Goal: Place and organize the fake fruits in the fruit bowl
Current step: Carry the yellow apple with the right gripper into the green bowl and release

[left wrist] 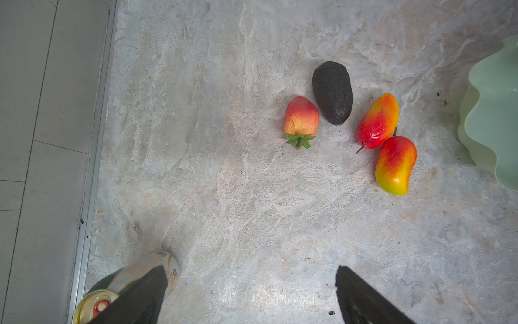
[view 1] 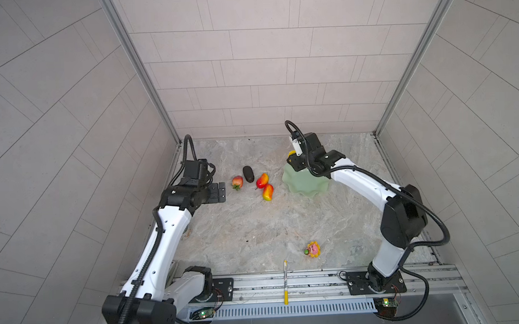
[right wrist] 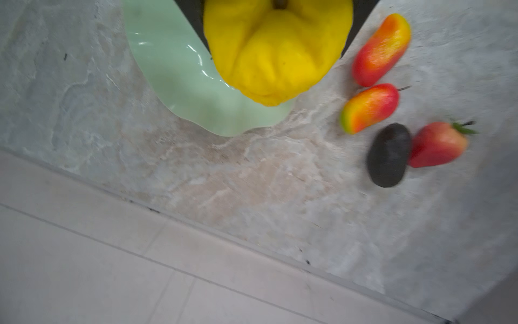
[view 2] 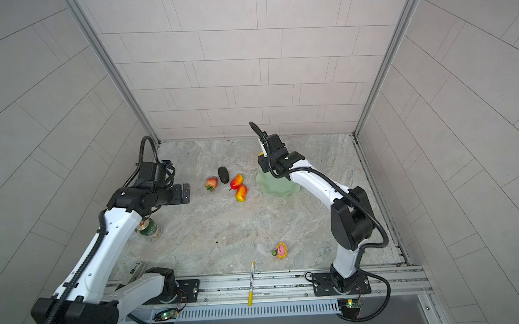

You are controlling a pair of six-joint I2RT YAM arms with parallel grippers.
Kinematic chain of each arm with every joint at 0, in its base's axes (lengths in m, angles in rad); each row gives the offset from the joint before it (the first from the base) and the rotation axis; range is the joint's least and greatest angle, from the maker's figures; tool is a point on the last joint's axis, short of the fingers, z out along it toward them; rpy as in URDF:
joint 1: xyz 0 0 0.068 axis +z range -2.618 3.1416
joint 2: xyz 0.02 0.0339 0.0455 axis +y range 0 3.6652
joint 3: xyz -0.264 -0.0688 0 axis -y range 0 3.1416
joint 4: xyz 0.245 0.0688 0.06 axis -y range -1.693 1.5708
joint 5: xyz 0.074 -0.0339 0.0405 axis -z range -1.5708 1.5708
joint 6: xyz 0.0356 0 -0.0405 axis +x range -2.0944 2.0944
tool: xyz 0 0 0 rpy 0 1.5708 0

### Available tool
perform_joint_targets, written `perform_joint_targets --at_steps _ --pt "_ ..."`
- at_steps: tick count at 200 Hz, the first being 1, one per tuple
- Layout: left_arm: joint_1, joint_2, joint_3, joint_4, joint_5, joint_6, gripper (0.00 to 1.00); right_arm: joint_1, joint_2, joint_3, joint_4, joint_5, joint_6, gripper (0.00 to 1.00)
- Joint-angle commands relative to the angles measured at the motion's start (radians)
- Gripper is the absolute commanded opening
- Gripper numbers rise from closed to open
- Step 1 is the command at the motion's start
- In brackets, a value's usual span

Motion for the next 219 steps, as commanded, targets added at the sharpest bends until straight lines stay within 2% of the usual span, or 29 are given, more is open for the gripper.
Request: perform_joint_targets --at_steps 1,48,95,118,154,219 --pt "-0.001 0.007 0.046 -0.018 0.008 0.016 1.0 -0.025 0.082 -0.005 -0.002 0.038 -0.028 0.45" --pt "-0.002 0.003 0.048 -0.022 0.015 0.027 1.0 -0.065 0.207 0.0 0.056 0.053 0.005 0.44" --pt "-0.002 0.009 0.063 -0.037 0.021 0.032 1.0 -0.07 0.239 -0.027 0.089 0.088 0.023 0.49" --pt "-0.001 0.008 0.07 -0.042 0.024 0.032 1.0 -0.069 0.232 -0.044 0.096 0.088 0.023 0.55" --pt "-0.002 0.003 0.077 -0.05 0.03 0.03 1.0 -0.07 0.204 -0.073 0.105 0.093 0.023 0.7" --pt "-0.002 -0.017 0.082 -0.085 0.009 0.036 1.0 -0.069 0.09 -0.07 0.06 0.086 -0.008 0.88"
